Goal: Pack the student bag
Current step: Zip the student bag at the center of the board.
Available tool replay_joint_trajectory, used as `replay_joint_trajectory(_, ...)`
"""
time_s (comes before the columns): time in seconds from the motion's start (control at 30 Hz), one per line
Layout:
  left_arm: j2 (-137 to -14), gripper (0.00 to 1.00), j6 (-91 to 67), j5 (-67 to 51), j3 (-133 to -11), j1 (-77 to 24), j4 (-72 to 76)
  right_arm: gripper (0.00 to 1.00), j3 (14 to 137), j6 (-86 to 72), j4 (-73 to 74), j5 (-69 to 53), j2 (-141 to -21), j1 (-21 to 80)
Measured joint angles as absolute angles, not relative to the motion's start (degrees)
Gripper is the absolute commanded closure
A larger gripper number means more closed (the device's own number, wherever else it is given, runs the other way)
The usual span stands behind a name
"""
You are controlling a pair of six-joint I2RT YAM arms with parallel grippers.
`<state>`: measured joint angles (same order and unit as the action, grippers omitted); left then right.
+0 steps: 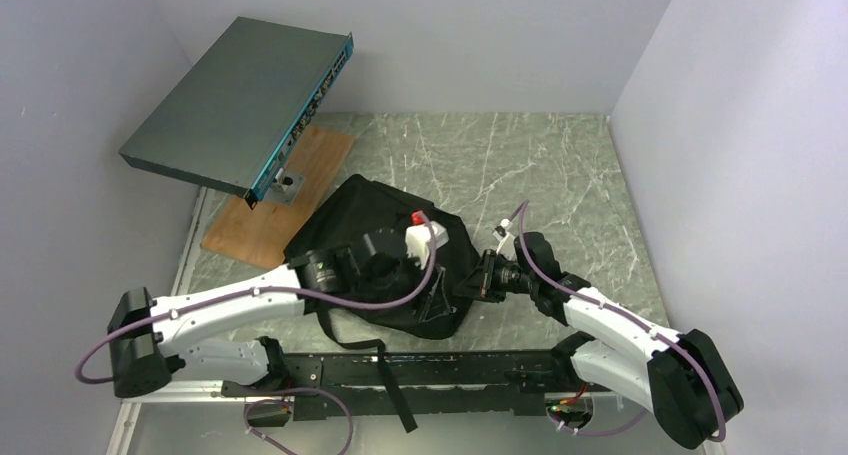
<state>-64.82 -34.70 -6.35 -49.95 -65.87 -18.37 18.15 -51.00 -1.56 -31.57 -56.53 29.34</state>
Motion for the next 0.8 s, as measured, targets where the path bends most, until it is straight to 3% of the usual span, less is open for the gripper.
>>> replay_joint_trajectory(0.27, -78.8, 0.48, -16.6, -18.3, -61.5, -56.2, -25.0, 1.0, 18.9, -49.9, -0.9, -31.8, -56.7, 29.3)
replay_joint_trajectory(0.57, -87.4, 0.47, -9.9, -27.7, -62.0, -56.4, -26.9, 1.0, 18.9, -49.9, -0.8, -31.8, -56.8, 29.3)
replay_joint_trajectory(0.8, -89.0, 0.53, -9.7, -30.5, -61.4, -57.2, -24.3, 1.0, 19.9, -49.9, -0.4, -32.1, -58.9, 29.3)
